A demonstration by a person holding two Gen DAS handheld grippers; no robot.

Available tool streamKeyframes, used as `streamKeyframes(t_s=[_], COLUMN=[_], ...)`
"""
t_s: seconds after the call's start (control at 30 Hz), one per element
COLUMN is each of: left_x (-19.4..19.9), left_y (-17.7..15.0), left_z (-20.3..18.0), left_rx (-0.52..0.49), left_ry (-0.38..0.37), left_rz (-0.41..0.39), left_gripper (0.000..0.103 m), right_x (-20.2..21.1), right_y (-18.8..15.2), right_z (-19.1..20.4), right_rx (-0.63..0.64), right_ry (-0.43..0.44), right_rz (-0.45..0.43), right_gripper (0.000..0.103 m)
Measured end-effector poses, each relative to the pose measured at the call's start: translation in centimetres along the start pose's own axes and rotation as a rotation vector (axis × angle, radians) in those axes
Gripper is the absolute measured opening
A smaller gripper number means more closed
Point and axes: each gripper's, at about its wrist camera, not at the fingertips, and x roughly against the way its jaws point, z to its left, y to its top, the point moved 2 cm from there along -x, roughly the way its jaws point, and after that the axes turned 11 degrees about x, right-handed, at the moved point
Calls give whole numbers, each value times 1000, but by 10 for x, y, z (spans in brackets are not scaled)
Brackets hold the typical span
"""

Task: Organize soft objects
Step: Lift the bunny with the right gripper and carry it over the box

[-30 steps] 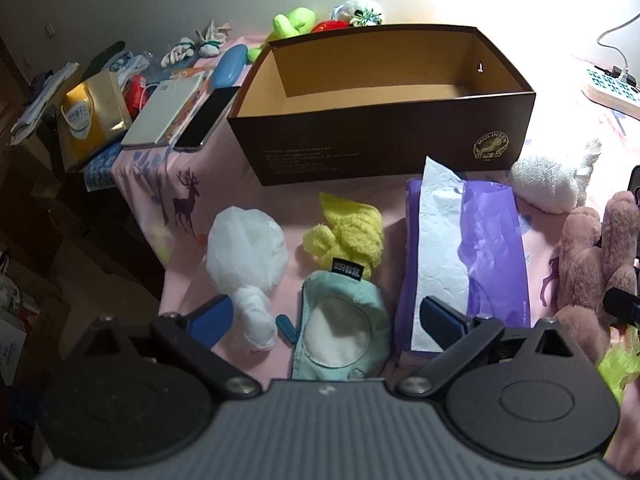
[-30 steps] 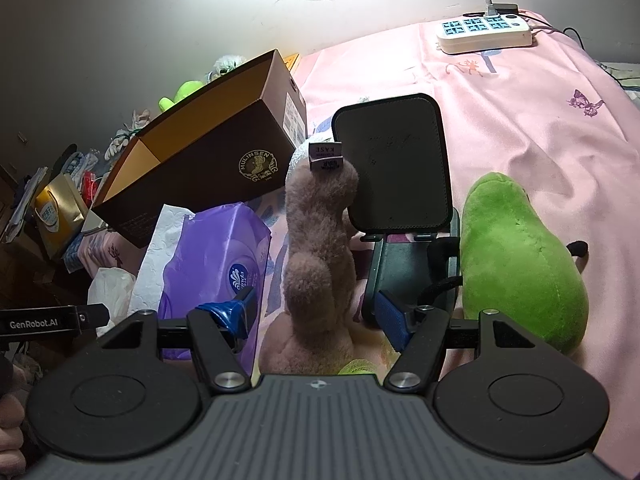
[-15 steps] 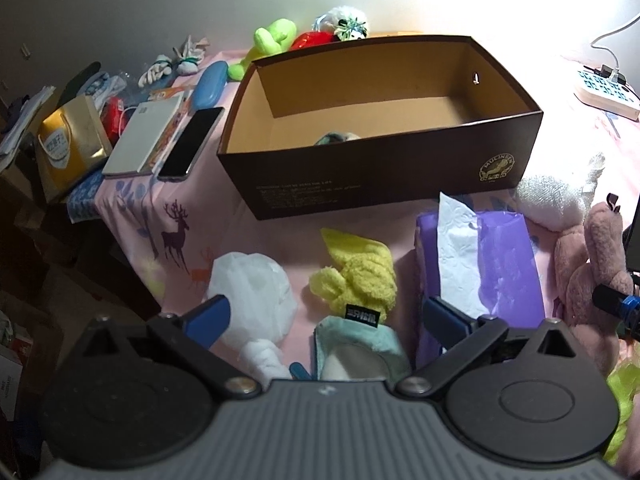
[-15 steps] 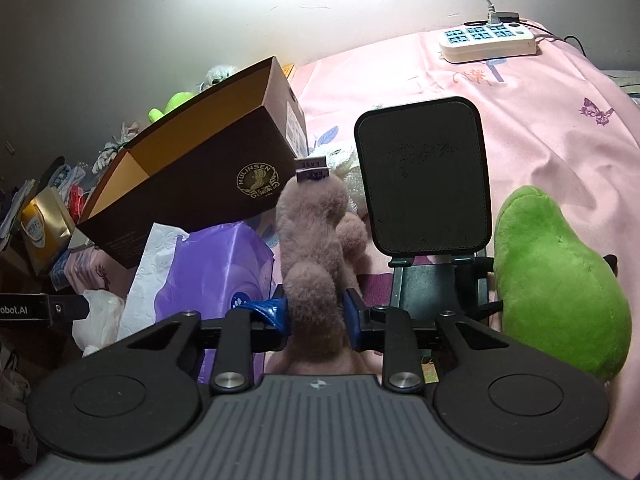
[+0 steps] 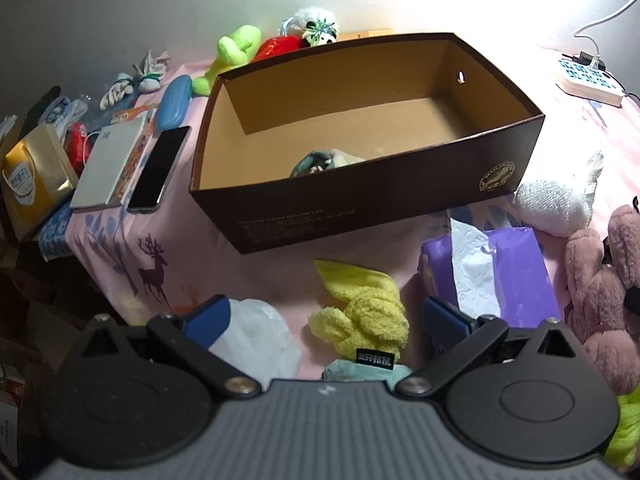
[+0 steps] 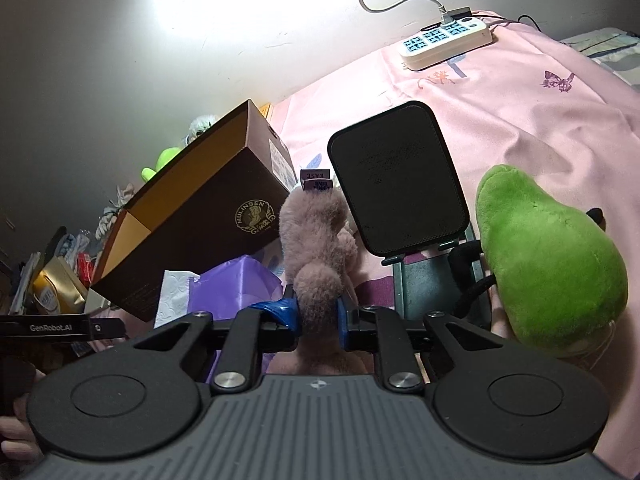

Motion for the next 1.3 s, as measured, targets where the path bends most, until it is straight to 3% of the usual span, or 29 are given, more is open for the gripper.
streamKeyframes(t_s=[0.23,0.4,0.63,0.83,1.03,1.13,1.3], left_x=[-6,-10,-19,-25,-33,-36,-40], left_y=[7,10,11,10,7,6,5], left_z=[-6,-6,2,16,35,47,61], left_rx=[-36,-45,-39,-17,28,61,102], left_ry=[-37,-58,-66,-65,-52,-41,-35], left_rz=[1,10,32,54,81,91,95], left_gripper=[102,102,102,102,102,102,102], right_x=[20,34,33,-8,-77,-117,-180], right_y=[10,31,91,148,189,194,180], right_z=[8,13,44,79,111,121,126], right_rx=[-40,-119,-97,-49,25,74,120], right_ry=[45,155,316,392,376,348,285], right_rz=[-83,-138,-209,-218,-181,-123,50], right_gripper=[0,0,0,0,0,0,0])
